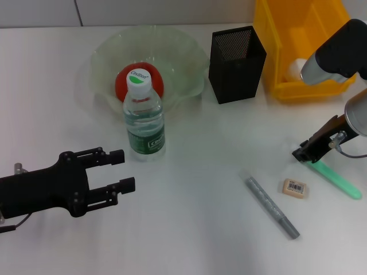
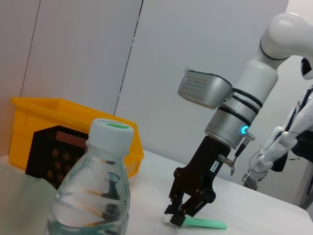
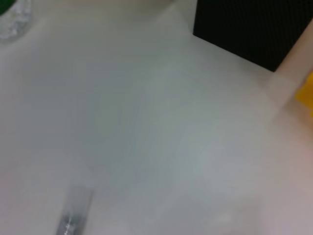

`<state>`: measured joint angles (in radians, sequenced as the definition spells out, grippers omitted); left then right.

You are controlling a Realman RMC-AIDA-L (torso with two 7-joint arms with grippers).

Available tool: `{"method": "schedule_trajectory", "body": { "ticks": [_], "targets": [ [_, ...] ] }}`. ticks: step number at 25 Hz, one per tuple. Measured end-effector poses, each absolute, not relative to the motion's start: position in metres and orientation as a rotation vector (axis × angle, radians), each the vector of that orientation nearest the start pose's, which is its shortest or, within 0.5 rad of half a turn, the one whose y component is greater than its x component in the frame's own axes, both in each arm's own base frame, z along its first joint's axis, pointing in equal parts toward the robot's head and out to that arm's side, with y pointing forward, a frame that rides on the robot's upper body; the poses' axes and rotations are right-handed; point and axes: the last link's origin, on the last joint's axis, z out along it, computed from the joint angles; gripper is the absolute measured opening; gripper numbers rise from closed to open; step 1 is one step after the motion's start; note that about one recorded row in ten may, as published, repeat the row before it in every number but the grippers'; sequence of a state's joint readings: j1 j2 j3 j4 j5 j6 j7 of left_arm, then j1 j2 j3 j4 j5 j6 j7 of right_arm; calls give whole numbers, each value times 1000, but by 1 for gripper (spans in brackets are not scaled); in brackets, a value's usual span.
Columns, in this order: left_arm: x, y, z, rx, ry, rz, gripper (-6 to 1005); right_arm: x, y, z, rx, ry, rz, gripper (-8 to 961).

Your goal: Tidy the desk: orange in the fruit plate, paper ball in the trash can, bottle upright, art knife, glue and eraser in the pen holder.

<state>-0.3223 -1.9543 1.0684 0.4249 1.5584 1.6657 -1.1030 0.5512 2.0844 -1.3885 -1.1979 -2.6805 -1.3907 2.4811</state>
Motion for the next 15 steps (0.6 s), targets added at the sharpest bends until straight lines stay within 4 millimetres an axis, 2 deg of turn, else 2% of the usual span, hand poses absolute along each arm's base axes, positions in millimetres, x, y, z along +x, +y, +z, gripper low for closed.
{"method": "schedule_trajectory", "body": {
  "ticks": [9, 11, 15],
  "targets": [
    [-307, 251, -1, -2738, -596, -926, 648, 231, 354, -2, -2497, 922, -529, 175],
    [-307, 251, 0, -2736, -592, -935, 648, 229, 351, 7, -2492, 927, -467, 176],
    [-306, 251, 3, -2722, -586, -957, 648, 228, 345, 39, -2481, 959, -244, 185]
  ]
}}
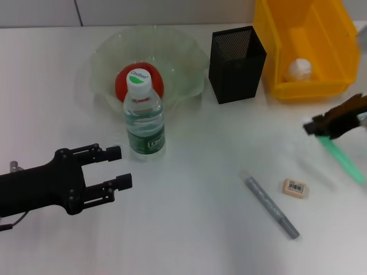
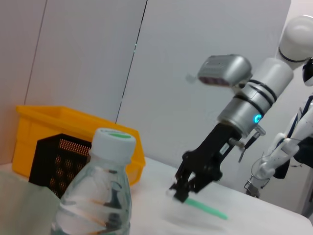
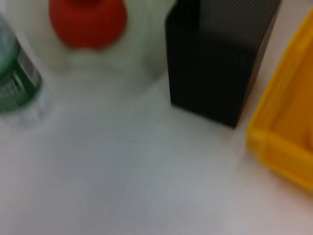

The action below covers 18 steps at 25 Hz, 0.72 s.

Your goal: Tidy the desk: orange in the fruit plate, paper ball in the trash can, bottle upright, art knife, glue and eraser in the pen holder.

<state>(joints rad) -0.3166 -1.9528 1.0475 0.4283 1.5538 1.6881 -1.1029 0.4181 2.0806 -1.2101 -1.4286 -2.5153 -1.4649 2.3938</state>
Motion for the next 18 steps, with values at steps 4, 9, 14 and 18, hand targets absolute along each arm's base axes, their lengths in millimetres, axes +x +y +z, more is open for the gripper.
{"method": "schedule_trajectory", "body": {
  "ticks": [4, 9, 14, 18],
  "targets": [
    [-306, 250, 4, -2724, -584, -961, 648, 236, 338, 65, -2478, 974, 28, 193],
    [-306, 250, 4, -2731, -579, -959, 648, 247, 335, 87, -2436, 946, 285, 204],
    [-303, 251, -1, -2771, -566, -938, 648, 258, 328, 95, -2397, 880, 583, 215],
    [-301, 251, -4, -2788, -551, -927, 648, 275, 325, 98, -2287, 760, 855, 223]
  ]
}}
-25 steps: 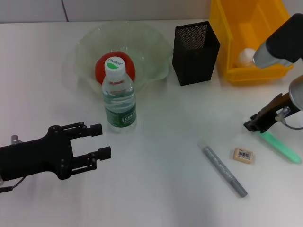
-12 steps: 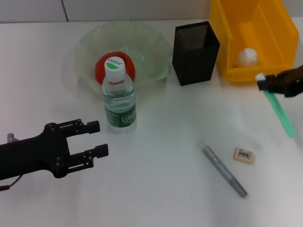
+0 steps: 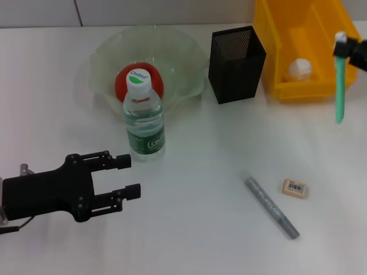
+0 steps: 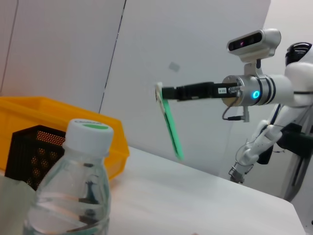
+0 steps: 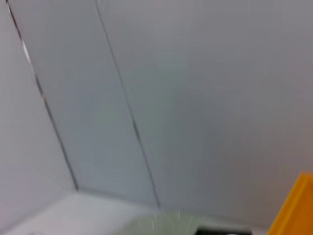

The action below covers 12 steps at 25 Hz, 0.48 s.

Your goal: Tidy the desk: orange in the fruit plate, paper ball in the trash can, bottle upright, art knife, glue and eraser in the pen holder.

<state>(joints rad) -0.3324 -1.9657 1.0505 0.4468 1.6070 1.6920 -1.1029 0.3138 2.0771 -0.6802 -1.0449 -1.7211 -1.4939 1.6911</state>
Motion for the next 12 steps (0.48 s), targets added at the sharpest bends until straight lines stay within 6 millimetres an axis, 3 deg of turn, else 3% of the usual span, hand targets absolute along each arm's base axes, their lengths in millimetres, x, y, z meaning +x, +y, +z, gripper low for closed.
{"method": "schedule_trajectory", "body": {
  "ticks": [6, 12],
  "targets": [
    [-299, 253, -5, -2796, -540, -920, 648, 276, 329, 89, -2215, 666, 1026, 236],
    [-298, 255, -6, -2798, -535, -911, 648, 256, 346, 79, -2164, 601, 1193, 249]
  ]
}}
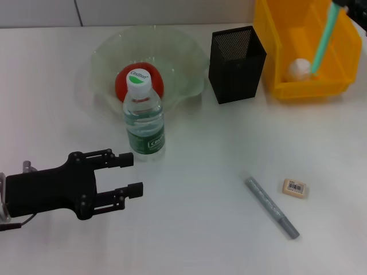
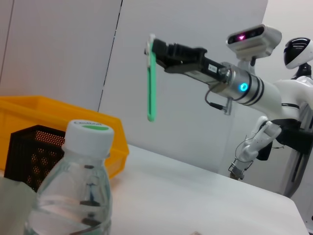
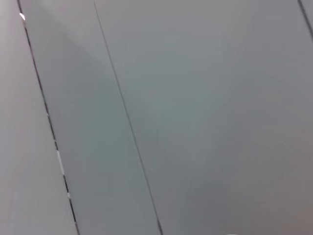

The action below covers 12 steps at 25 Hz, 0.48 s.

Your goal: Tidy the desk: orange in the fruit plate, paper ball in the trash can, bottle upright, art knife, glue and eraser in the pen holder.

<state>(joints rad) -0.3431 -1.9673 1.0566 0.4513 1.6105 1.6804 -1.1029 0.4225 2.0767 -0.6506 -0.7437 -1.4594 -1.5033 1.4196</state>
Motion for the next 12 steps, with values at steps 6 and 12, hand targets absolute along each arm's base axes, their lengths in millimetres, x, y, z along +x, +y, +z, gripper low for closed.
{"method": "schedule_trajectory", "body": {
  "ticks": [6, 12],
  "targets": [
    [-298, 255, -6, -2798, -531, -909, 648, 233, 370, 54, -2159, 574, 1276, 262],
    [-297, 258, -7, -2798, -527, -900, 648, 213, 403, 29, -2138, 576, 1211, 275]
  ]
}}
